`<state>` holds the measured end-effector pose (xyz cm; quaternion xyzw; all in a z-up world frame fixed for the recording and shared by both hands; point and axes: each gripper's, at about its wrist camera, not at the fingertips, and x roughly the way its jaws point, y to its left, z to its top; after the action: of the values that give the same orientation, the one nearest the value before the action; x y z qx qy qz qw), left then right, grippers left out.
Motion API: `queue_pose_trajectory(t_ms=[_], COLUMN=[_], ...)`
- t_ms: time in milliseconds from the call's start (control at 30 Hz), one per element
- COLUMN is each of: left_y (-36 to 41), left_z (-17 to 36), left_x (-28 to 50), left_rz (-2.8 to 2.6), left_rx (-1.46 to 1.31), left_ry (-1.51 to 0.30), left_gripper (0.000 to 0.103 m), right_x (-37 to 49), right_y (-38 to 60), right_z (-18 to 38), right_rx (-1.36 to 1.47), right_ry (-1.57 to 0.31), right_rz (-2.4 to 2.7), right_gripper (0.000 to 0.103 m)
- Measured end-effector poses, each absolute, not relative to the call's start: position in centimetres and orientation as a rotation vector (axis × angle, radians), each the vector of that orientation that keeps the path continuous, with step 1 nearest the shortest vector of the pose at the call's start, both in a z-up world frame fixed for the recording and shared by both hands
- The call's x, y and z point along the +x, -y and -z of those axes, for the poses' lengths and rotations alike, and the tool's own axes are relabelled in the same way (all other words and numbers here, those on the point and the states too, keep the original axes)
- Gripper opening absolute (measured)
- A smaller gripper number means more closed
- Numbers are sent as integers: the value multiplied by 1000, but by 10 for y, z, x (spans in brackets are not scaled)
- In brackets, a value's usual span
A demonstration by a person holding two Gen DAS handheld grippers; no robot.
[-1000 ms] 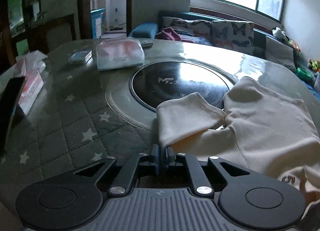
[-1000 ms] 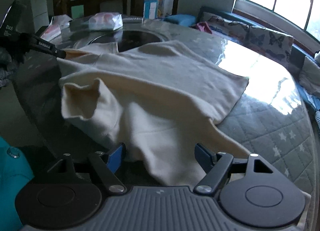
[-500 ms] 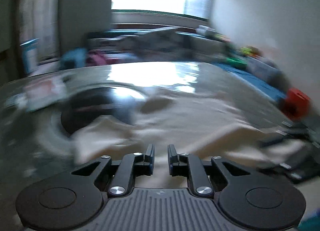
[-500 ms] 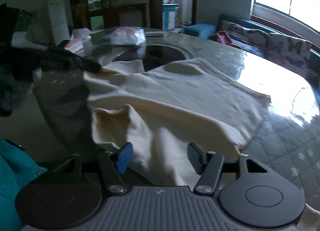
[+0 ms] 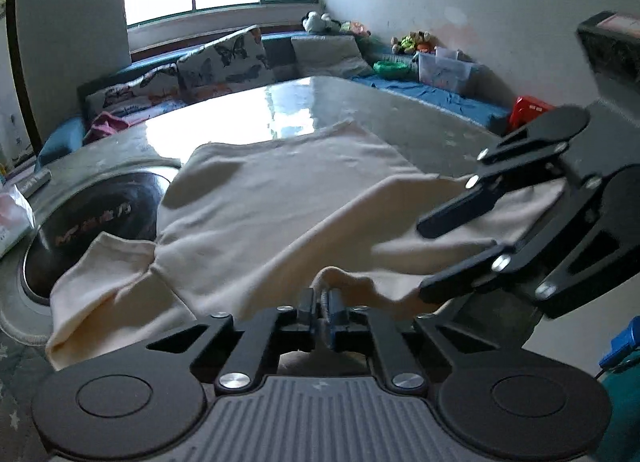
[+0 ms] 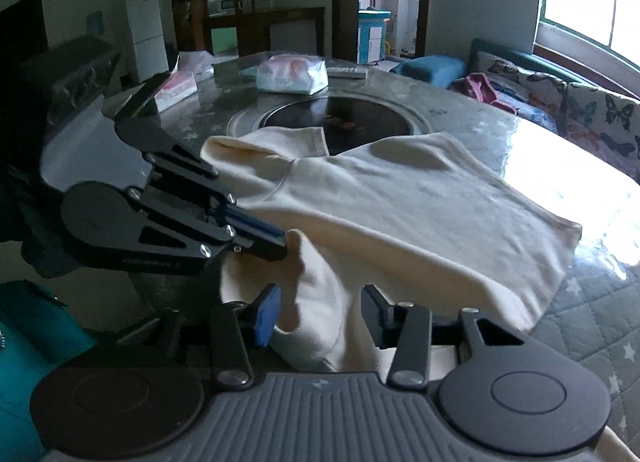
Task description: Fold clothes
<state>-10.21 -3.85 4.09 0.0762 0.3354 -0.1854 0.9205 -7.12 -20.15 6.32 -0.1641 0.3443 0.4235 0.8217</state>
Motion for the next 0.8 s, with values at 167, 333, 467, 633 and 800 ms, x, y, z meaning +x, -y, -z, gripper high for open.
queue_pose_trajectory(t_ms=[167,333,467,633,800], left_y=[32,30,29,28,25], left_z=[-52,-53,-51,-48,-48], left_x=[-110,-114,-118,-123,-121], left_rz=[397,423,443,480,498], left_rx=[139,122,118,131,129], left_ry=[-655,-652,-657,-667,-676], left_gripper=[5,5,5,5,6], right_x=[-76,-79,-83,-91,-96], right_y=[188,182,184,189,193], right_z=[-54,-46,-45,-50,-50], right_rx=[-408,-452,-468,-483,-500], right_ry=[-737,-746,-765,-790,-814], right_rz=[-912,-876,-880,-926,-956], right_gripper=[42,29,10,5,5])
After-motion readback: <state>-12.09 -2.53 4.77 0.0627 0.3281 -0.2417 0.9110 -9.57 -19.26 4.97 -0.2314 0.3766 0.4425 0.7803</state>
